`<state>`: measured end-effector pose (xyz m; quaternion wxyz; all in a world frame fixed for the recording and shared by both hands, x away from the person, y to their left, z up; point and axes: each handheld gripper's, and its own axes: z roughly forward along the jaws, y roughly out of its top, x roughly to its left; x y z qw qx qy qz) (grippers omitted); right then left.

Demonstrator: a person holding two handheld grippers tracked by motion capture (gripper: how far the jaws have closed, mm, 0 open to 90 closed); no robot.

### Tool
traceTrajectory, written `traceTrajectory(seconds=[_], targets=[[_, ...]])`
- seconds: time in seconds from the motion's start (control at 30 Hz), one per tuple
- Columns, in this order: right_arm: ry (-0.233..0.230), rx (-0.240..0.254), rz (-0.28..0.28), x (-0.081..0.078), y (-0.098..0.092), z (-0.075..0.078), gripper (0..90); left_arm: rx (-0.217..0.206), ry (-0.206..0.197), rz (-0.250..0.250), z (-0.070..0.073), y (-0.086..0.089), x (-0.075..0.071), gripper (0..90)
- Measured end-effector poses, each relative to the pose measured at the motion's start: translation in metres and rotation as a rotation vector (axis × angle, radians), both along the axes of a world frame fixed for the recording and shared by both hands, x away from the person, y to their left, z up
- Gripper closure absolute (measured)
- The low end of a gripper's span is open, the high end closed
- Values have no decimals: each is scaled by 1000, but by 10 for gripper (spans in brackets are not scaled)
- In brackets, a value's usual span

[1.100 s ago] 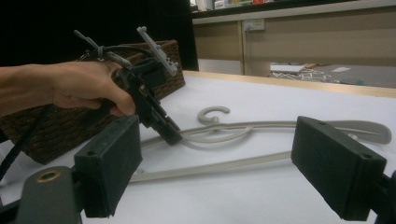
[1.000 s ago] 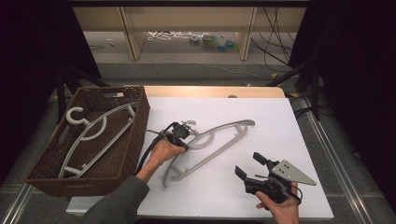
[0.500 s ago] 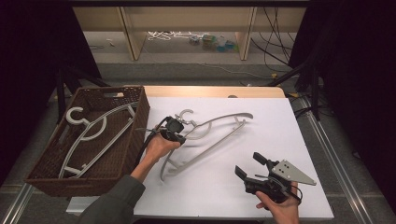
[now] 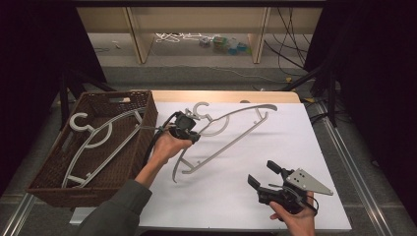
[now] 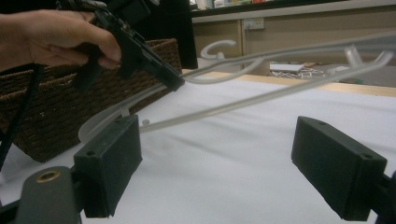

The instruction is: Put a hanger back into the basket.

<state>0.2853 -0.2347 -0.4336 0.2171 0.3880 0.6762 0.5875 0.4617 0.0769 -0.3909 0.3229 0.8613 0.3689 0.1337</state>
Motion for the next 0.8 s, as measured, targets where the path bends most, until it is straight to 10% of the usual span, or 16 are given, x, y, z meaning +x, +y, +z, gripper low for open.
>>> traceTrajectory(seconds=[0.8], targets=[[4, -7, 1, 1, 0, -1, 168, -143, -74, 46, 85, 58, -1, 813]])
